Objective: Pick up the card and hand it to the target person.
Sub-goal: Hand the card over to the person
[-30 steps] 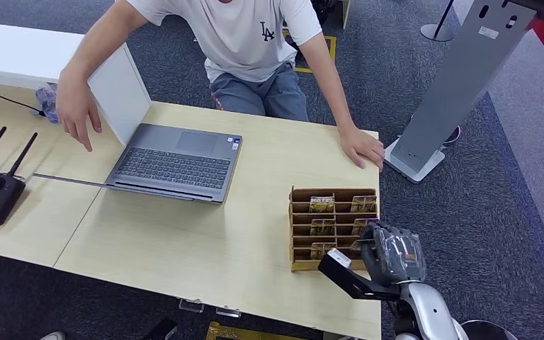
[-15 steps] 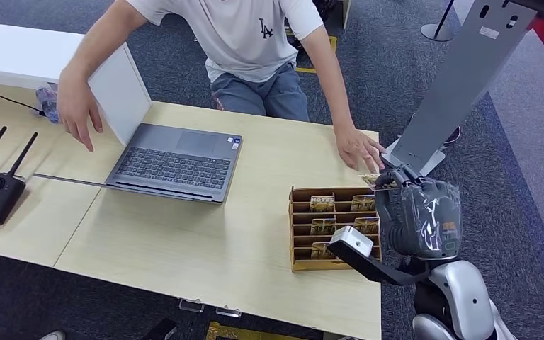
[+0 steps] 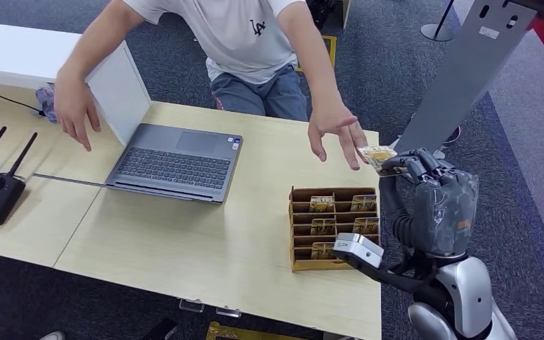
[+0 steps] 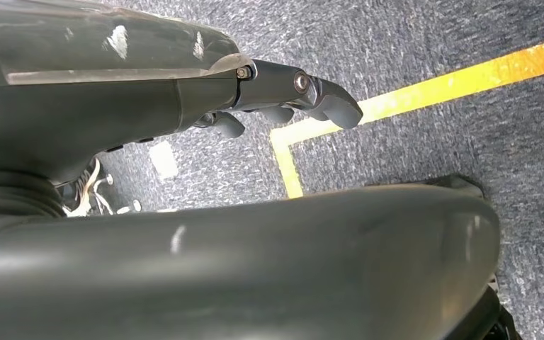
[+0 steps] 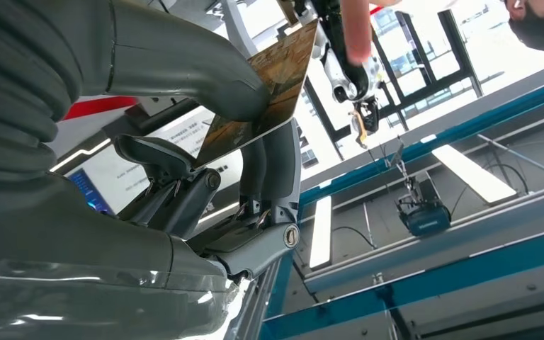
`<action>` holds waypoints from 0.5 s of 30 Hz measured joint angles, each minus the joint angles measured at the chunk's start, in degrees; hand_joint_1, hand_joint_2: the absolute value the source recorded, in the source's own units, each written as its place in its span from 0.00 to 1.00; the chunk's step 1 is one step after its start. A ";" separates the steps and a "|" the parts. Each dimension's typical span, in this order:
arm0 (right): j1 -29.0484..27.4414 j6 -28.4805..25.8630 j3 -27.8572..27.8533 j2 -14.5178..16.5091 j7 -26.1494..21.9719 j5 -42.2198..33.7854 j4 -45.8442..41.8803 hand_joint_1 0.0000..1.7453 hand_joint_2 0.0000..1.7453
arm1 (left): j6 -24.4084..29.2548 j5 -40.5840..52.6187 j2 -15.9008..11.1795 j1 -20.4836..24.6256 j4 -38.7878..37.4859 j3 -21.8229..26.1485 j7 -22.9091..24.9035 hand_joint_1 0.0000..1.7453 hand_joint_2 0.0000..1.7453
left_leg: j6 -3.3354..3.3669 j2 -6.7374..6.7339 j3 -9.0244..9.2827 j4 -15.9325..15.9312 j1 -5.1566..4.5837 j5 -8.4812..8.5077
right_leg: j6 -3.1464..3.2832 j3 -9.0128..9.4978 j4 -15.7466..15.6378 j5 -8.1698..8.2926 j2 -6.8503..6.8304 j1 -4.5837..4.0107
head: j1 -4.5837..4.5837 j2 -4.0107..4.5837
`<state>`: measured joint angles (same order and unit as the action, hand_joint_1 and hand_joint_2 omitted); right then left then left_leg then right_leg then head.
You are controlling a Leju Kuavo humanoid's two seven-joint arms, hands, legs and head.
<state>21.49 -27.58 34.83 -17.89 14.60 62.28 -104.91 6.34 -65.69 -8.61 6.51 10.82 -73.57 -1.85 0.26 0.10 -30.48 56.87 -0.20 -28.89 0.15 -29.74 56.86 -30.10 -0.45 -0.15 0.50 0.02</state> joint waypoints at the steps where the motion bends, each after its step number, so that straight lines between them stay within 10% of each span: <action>1: 0.14 -0.10 0.08 0.10 -0.03 -0.17 0.23 0.97 1.00 | 0.00 -0.03 0.00 0.00 0.00 0.00 0.14 0.00 0.00 | 0.00 0.00 0.00 0.00 0.00 0.00 | 0.00 0.00 0.00 0.00 0.00 0.00 | 0.01 0.00; 7: 1.07 -0.40 0.73 0.73 0.25 -1.59 1.88 0.43 1.00 | 0.14 -0.23 0.00 0.00 0.00 0.00 0.82 0.00 0.00 | 0.00 0.00 0.00 0.00 0.00 0.00 | 0.00 0.00 0.00 0.00 -0.01 0.00 | 0.01 0.00; 15: 1.48 -0.43 1.38 1.16 0.75 -2.38 3.55 0.00 1.00 | 1.05 -0.24 -0.02 0.00 0.00 0.00 1.67 0.00 0.00 | 0.00 0.00 0.00 0.00 0.00 0.00 | 0.00 0.00 0.00 0.00 -0.01 0.00 | 0.01 0.00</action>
<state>22.97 -28.00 36.21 -16.73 15.35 59.89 -101.36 7.39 -65.93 -8.63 6.51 10.82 -73.57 -0.18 0.26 0.10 -30.48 56.87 -0.20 -28.89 0.15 -29.74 56.87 -30.10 -0.45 -0.15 0.50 0.02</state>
